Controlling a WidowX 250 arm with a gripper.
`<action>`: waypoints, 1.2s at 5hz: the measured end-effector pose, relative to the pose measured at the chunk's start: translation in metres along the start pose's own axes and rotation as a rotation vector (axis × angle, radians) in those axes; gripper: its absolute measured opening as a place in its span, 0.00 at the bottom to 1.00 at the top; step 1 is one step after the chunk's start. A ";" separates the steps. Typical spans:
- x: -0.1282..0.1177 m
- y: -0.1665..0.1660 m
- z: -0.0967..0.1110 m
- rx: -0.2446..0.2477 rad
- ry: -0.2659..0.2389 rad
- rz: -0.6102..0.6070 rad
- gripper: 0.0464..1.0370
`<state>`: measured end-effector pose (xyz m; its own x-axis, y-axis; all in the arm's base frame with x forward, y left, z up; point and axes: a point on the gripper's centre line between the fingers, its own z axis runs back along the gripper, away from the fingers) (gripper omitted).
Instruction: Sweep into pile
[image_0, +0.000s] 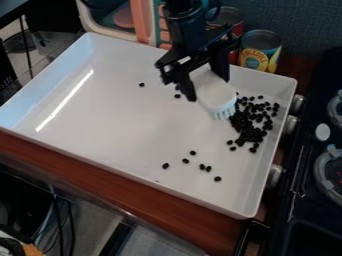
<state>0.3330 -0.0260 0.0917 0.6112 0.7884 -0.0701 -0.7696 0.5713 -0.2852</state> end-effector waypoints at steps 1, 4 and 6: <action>-0.011 0.019 0.009 0.024 -0.023 0.004 0.69; -0.028 0.078 -0.008 0.065 -0.070 0.170 0.69; -0.015 0.088 -0.027 0.032 -0.090 0.399 0.69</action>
<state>0.2616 0.0062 0.0416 0.2459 0.9655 -0.0855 -0.9493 0.2220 -0.2226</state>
